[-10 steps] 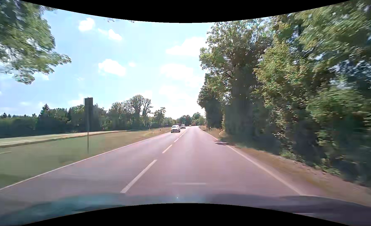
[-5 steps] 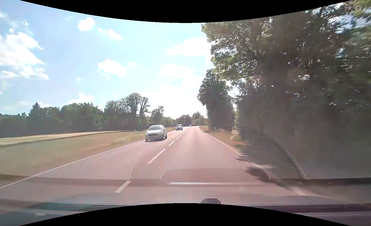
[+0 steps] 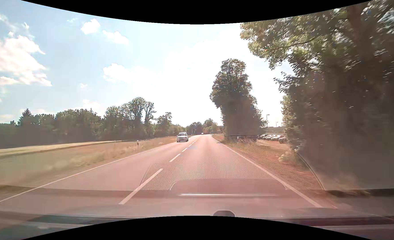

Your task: Follow the waypoints while adhering to traffic rules and regulations

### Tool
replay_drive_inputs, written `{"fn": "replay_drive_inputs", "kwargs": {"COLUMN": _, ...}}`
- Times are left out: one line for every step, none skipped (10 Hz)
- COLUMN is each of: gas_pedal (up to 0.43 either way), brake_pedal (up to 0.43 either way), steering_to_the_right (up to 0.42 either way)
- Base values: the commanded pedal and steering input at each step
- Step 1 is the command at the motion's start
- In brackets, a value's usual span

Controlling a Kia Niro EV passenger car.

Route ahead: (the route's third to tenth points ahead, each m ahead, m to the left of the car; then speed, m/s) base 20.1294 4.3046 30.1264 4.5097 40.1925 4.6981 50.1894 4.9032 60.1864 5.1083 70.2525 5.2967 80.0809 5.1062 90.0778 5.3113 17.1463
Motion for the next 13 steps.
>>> {"fn": "replay_drive_inputs", "kwargs": {"gas_pedal": 0.118, "brake_pedal": 0.0, "steering_to_the_right": -0.001}}
{"fn": "replay_drive_inputs", "kwargs": {"gas_pedal": 0.15, "brake_pedal": 0.0, "steering_to_the_right": -0.001}}
{"fn": "replay_drive_inputs", "kwargs": {"gas_pedal": 0.177, "brake_pedal": 0.0, "steering_to_the_right": -0.001}}
{"fn": "replay_drive_inputs", "kwargs": {"gas_pedal": 0.189, "brake_pedal": 0.0, "steering_to_the_right": -0.001}}
{"fn": "replay_drive_inputs", "kwargs": {"gas_pedal": 0.197, "brake_pedal": 0.0, "steering_to_the_right": -0.001}}
{"fn": "replay_drive_inputs", "kwargs": {"gas_pedal": 0.197, "brake_pedal": 0.0, "steering_to_the_right": -0.001}}
{"fn": "replay_drive_inputs", "kwargs": {"gas_pedal": 0.197, "brake_pedal": 0.0, "steering_to_the_right": -0.001}}
{"fn": "replay_drive_inputs", "kwargs": {"gas_pedal": 0.197, "brake_pedal": 0.0, "steering_to_the_right": -0.001}}
{"fn": "replay_drive_inputs", "kwargs": {"gas_pedal": 0.197, "brake_pedal": 0.0, "steering_to_the_right": -0.001}}
{"fn": "replay_drive_inputs", "kwargs": {"gas_pedal": 0.197, "brake_pedal": 0.0, "steering_to_the_right": -0.001}}
{"fn": "replay_drive_inputs", "kwargs": {"gas_pedal": 0.197, "brake_pedal": 0.0, "steering_to_the_right": -0.001}}
{"fn": "replay_drive_inputs", "kwargs": {"gas_pedal": 0.197, "brake_pedal": 0.0, "steering_to_the_right": -0.001}}
{"fn": "replay_drive_inputs", "kwargs": {"gas_pedal": 0.197, "brake_pedal": 0.0, "steering_to_the_right": -0.001}}
